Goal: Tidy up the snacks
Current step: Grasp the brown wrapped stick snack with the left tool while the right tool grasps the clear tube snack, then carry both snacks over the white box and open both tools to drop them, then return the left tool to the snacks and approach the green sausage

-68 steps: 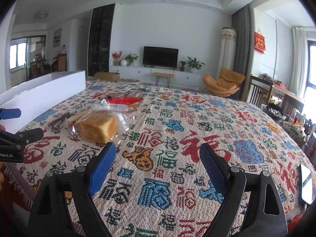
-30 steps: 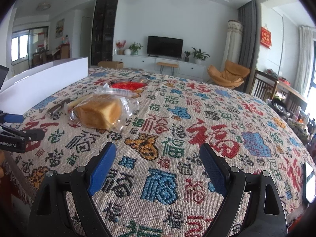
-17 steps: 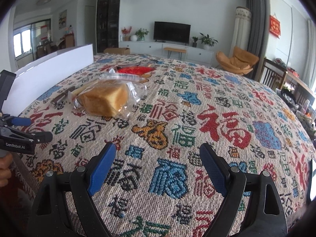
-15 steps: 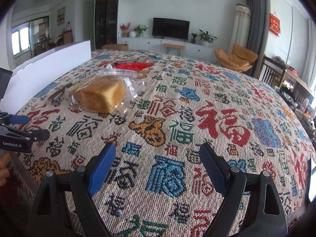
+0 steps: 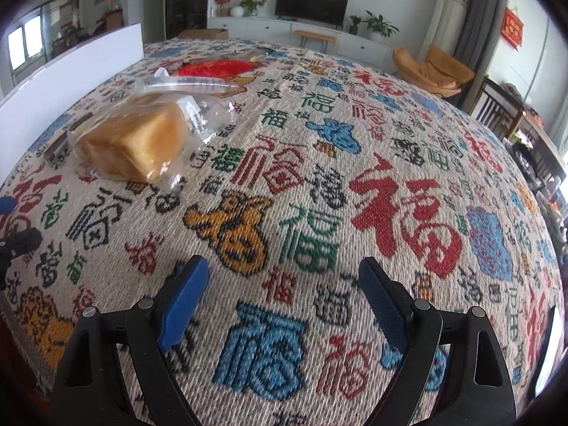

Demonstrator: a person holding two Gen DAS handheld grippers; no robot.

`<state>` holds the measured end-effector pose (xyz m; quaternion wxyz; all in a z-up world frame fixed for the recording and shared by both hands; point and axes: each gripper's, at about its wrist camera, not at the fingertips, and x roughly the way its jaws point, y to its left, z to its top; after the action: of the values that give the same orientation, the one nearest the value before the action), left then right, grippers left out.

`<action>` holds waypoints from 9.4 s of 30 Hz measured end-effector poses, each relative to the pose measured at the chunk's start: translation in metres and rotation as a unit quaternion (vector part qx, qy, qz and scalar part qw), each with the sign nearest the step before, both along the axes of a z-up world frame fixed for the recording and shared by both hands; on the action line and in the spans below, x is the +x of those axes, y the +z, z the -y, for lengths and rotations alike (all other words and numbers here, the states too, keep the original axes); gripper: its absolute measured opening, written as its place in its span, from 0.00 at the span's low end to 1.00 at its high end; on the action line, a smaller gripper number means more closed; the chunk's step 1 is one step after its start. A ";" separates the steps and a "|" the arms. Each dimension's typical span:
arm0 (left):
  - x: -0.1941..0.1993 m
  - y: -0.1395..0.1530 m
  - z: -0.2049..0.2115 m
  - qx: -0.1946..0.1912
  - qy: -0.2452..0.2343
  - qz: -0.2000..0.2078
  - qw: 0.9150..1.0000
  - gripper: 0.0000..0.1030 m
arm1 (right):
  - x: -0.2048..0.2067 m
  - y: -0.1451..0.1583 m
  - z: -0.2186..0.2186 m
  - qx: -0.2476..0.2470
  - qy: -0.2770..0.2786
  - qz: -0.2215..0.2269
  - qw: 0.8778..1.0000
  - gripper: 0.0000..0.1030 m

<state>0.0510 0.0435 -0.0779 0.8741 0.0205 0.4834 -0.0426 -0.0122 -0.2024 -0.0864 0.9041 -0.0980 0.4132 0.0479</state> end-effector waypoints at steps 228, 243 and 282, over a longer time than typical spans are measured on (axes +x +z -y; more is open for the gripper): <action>0.164 -0.002 -0.002 -0.004 -0.045 0.032 0.998 1.00 | 0.079 0.001 0.086 0.074 -0.182 -0.007 0.981 0.81; 0.164 -0.002 -0.002 -0.004 -0.045 0.032 0.998 1.00 | 0.079 0.000 0.086 0.074 -0.182 -0.007 0.981 0.81; 0.128 0.037 -0.025 -0.094 -0.075 0.009 0.993 0.99 | 0.079 0.000 0.086 0.075 -0.181 -0.007 0.981 0.82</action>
<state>0.1794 0.0689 -0.0414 0.8708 -0.0255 0.4664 -0.1532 0.0669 -0.2884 -0.0863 0.8998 0.0469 0.4252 -0.0854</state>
